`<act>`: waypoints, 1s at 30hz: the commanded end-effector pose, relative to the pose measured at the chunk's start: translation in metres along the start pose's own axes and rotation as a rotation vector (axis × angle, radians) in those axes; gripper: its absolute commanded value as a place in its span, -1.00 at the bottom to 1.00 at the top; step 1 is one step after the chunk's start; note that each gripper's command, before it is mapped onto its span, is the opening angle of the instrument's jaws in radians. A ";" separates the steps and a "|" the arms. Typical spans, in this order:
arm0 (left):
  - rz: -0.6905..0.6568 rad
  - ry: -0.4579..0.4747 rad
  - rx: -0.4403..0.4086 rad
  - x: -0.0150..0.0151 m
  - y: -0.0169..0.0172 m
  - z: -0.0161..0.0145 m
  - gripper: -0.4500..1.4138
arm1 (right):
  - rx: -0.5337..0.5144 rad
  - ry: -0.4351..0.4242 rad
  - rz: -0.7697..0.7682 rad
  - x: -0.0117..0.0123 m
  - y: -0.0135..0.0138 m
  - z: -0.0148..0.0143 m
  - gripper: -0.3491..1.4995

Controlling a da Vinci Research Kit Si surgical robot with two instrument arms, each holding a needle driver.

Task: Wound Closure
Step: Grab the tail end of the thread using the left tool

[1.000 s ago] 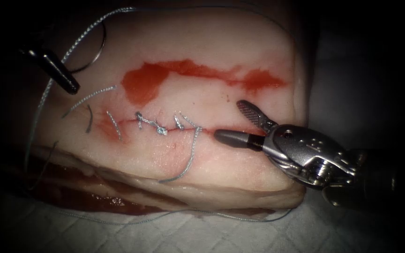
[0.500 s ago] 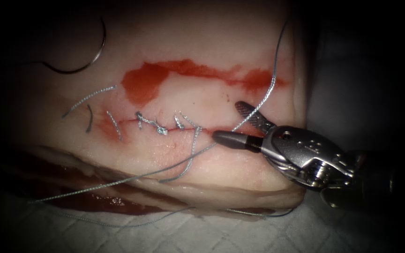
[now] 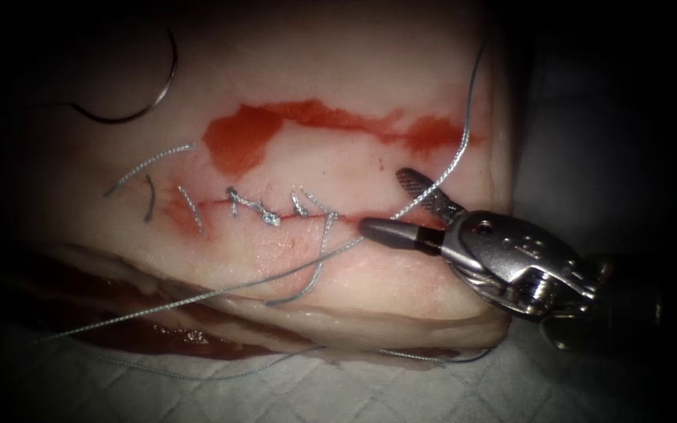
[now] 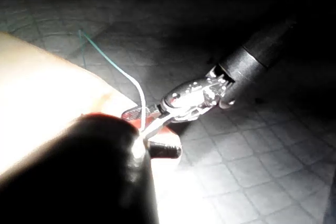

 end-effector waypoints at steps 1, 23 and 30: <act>0.003 0.000 -0.003 -0.0004 0.0005 0.0004 0.41 | -0.006 0.001 0.002 -0.0002 -0.0001 0.0002 0.89; -0.028 -0.242 -0.110 0.0019 0.0077 0.0122 0.34 | 0.039 0.720 0.012 0.0079 0.0014 -0.0096 0.71; -0.064 -0.370 -0.164 0.0047 0.0099 0.0110 0.32 | -0.181 0.891 0.086 0.0121 0.0058 -0.0109 0.74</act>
